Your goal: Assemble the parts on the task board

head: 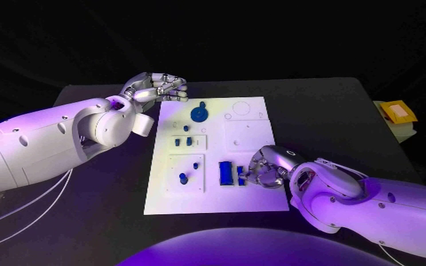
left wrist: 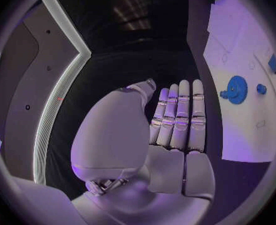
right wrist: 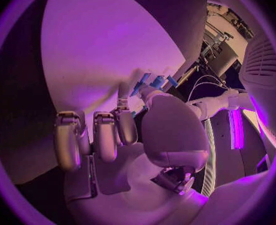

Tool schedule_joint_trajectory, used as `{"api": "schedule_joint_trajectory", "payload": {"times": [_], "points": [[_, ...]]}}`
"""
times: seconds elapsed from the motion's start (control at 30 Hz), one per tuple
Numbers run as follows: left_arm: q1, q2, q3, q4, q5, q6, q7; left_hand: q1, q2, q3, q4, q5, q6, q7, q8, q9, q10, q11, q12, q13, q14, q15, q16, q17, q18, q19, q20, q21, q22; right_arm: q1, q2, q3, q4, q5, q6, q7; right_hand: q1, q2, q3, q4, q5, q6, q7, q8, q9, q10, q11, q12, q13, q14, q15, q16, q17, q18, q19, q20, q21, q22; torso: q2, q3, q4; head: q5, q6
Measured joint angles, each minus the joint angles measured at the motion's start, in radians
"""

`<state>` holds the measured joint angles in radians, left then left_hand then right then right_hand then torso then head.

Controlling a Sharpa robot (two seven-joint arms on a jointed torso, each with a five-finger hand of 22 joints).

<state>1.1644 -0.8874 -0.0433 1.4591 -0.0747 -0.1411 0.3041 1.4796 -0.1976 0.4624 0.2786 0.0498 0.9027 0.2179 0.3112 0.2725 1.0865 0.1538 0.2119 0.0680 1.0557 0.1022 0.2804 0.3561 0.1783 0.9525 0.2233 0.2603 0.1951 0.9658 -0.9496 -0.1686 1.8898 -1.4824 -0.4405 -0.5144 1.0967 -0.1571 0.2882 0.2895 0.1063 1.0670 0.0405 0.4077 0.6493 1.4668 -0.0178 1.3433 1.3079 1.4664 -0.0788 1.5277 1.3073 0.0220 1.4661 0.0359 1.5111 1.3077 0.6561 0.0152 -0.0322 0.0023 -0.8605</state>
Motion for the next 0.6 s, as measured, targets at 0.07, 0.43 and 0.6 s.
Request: {"api": "schedule_joint_trajectory", "payload": {"times": [0.07, 0.43, 0.6], "points": [[0.000, 0.000, 0.000, 0.000, 0.000, 0.000, 0.000, 0.000, 0.000, 0.000, 0.000, 0.000, 0.000, 0.000, 0.000, 0.000, 0.000, 0.000, 0.000, 0.000, 0.000, 0.000, 0.000, 0.000, 0.000, 0.000, 0.000, 0.000, 0.000, 0.000, 0.003, 0.001, -0.002, 0.000, 0.001, 0.002, 0.001, 0.002, 0.000, 0.000, -0.002, 0.000, 0.000, 0.000, 0.000, 0.000, 0.000, 0.000, 0.000, 0.000, 0.000, 0.000, 0.000, 0.000, 0.000, 0.000, 0.000, 0.000, 0.000, 0.0000, 0.0000, 0.001, -0.001], [0.000, 0.001, 0.000, -0.003, 0.000, 0.000, 0.000, 0.000, 0.000, 0.000, 0.000, 0.000, 0.000, 0.000, 0.000, 0.000, 0.000, 0.000, 0.000, 0.000, 0.000, 0.000, 0.000, 0.000, 0.000, 0.000, 0.000, 0.000, 0.000, 0.000, 0.007, 0.000, -0.005, 0.000, -0.004, 0.009, 0.001, 0.002, -0.013, 0.004, -0.008, -0.003, 0.004, -0.002, -0.010, 0.000, 0.000, 0.000, 0.000, 0.000, 0.000, 0.000, 0.001, 0.000, 0.000, 0.000, 0.000, 0.000, -0.001, 0.0000, -0.0008, 0.002, -0.005], [0.000, 0.002, 0.000, -0.005, 0.000, 0.000, 0.000, 0.000, 0.000, 0.000, 0.000, 0.000, 0.000, 0.000, 0.000, 0.000, 0.000, 0.000, 0.000, 0.000, 0.000, 0.000, 0.000, 0.000, 0.000, 0.000, 0.000, 0.000, 0.000, 0.000, -0.008, 0.000, 0.008, 0.009, -0.017, 0.021, -0.003, 0.005, -0.044, 0.004, 0.003, -0.012, 0.011, -0.009, -0.009, 0.000, 0.000, -0.013, 0.000, 0.000, 0.000, 0.000, 0.001, 0.000, 0.000, 0.000, -0.005, 0.000, -0.002, -0.0005, -0.0012, 0.002, -0.002]]}}
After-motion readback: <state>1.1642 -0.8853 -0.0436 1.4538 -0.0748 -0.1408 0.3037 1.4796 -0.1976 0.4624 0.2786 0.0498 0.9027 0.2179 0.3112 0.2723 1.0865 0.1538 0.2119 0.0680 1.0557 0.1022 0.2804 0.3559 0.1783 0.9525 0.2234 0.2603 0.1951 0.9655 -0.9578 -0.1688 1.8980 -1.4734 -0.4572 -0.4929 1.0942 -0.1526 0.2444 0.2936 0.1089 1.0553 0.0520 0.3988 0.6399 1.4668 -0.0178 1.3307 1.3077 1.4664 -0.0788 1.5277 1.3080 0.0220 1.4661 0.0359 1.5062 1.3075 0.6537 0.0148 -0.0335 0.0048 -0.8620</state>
